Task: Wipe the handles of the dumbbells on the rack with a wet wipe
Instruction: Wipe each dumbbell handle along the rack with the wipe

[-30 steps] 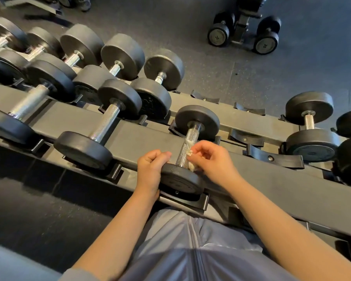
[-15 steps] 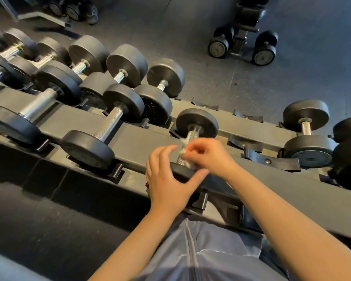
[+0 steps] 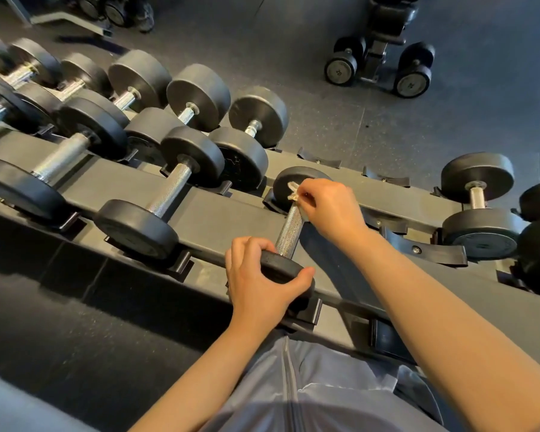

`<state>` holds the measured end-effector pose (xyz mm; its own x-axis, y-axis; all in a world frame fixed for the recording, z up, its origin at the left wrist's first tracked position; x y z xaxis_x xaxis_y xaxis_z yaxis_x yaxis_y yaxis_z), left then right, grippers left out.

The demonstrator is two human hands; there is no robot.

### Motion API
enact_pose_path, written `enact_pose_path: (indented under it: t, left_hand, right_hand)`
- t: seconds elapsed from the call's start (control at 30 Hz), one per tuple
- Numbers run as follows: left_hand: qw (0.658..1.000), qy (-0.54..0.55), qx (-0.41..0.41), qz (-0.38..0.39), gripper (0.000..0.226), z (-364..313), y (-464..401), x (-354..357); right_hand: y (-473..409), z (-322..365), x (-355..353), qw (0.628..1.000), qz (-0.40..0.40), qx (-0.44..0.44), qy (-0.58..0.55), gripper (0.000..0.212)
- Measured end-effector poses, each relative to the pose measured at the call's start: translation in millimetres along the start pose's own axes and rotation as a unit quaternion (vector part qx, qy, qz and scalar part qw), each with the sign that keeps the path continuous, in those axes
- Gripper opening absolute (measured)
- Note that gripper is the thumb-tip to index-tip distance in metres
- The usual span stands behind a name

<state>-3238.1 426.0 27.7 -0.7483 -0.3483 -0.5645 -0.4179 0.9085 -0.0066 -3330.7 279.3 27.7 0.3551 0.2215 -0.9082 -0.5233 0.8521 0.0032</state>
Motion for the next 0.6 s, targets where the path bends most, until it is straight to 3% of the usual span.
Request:
enact_pose_path:
  t: [0.07,0.17,0.3,0.33,0.4,0.47,0.6]
  left_hand:
    - [1.0,0.013,-0.002,0.002,0.052,2,-2,-2]
    - [0.998,0.062,-0.025,0.006,0.047,10,-5,-6]
    - [0.986,0.149,-0.069,0.004,0.048,22,-11,-11]
    - [0.985,0.159,-0.07,0.005,0.048,23,-12,-11]
    - [0.984,0.163,-0.067,0.008,0.048,22,-11,-11]
    - [0.985,0.16,-0.064,0.008,0.048,21,-11,-10]
    - [0.98,0.185,-0.077,0.018,0.049,22,-11,-9]
  right_hand:
    - [-4,2,3,1.0,-0.007,0.001,0.028,0.016]
    - [3,1,7,0.995,0.002,0.039,-0.089,0.012]
    - [39,20,33,0.936,0.163,0.039,-0.31,0.002]
    - [48,25,37,0.923,0.183,0.037,-0.337,0.007]
    - [60,26,40,0.922,0.16,0.037,-0.352,0.016]
    - [63,18,38,0.926,0.09,0.065,-0.36,0.013]
    - [51,-20,36,0.906,-0.052,0.206,-0.365,0.006]
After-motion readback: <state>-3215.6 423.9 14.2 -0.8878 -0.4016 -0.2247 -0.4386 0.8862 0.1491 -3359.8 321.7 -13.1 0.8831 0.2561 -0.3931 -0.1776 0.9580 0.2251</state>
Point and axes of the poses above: each hand's wrist, its own y-axis away from the middle knuckle, its own x-axis out of the palm, z = x × y, the point moved 9 cm from there along -y, towards the middle knuckle, and after that the axes turned 2 degrees about z, right-handed, at the moved point
